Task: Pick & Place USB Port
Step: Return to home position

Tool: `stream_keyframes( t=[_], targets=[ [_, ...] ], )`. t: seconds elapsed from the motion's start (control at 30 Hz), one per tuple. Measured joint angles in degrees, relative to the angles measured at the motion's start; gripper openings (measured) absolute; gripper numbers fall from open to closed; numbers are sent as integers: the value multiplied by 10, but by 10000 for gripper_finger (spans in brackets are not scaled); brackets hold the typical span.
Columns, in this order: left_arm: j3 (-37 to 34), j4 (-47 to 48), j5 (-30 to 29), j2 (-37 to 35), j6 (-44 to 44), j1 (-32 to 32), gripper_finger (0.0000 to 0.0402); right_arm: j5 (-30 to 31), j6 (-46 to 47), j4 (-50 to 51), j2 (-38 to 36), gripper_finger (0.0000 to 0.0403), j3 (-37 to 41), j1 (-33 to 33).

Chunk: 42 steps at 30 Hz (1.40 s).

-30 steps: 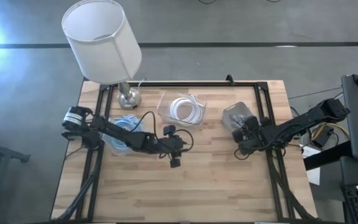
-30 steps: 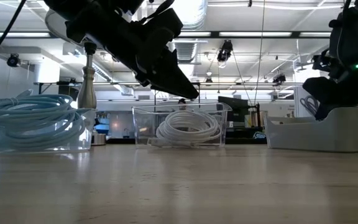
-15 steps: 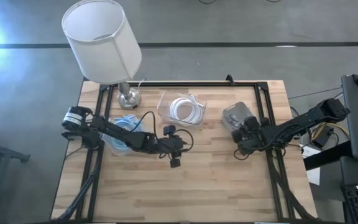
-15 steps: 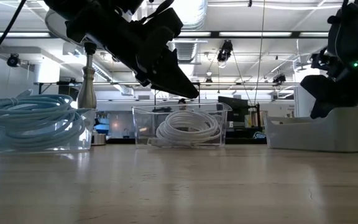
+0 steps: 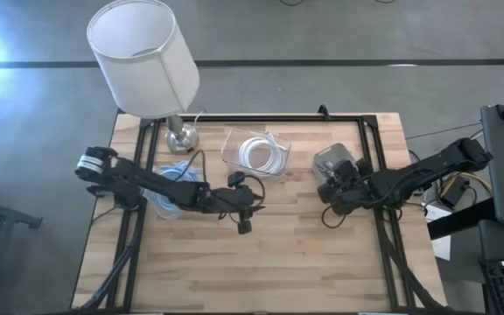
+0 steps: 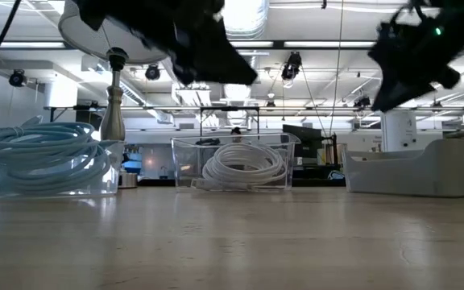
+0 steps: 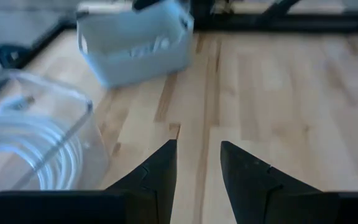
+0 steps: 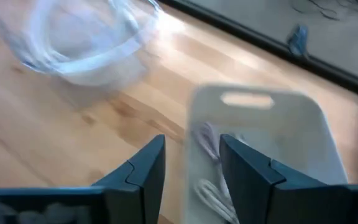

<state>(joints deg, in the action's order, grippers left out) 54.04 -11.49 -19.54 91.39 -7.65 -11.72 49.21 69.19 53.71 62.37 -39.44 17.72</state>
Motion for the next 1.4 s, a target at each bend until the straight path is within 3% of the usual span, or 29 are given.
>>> stream_keyframes(
  t=[0.27,0.53,0.67,0.87,1.23,1.4],
  targets=[
    [-16,14,2,-109,36,-22,124,-2,-108,-9,0,132,-107,0],
    [-120,16,-23,-254,38,-35,124,-32,-145,-25,1,123,-148,3],
    [-191,16,-46,-338,28,-35,124,-39,-194,-65,4,126,-126,8],
    [-294,-25,-61,-451,15,-35,124,-60,-308,-210,-12,134,-86,8],
    [-414,-65,-61,-601,49,-34,124,-263,-556,-493,-81,127,20,8],
    [-450,-71,-61,-665,65,-34,124,-273,-589,-544,-143,120,76,7]
  ],
)
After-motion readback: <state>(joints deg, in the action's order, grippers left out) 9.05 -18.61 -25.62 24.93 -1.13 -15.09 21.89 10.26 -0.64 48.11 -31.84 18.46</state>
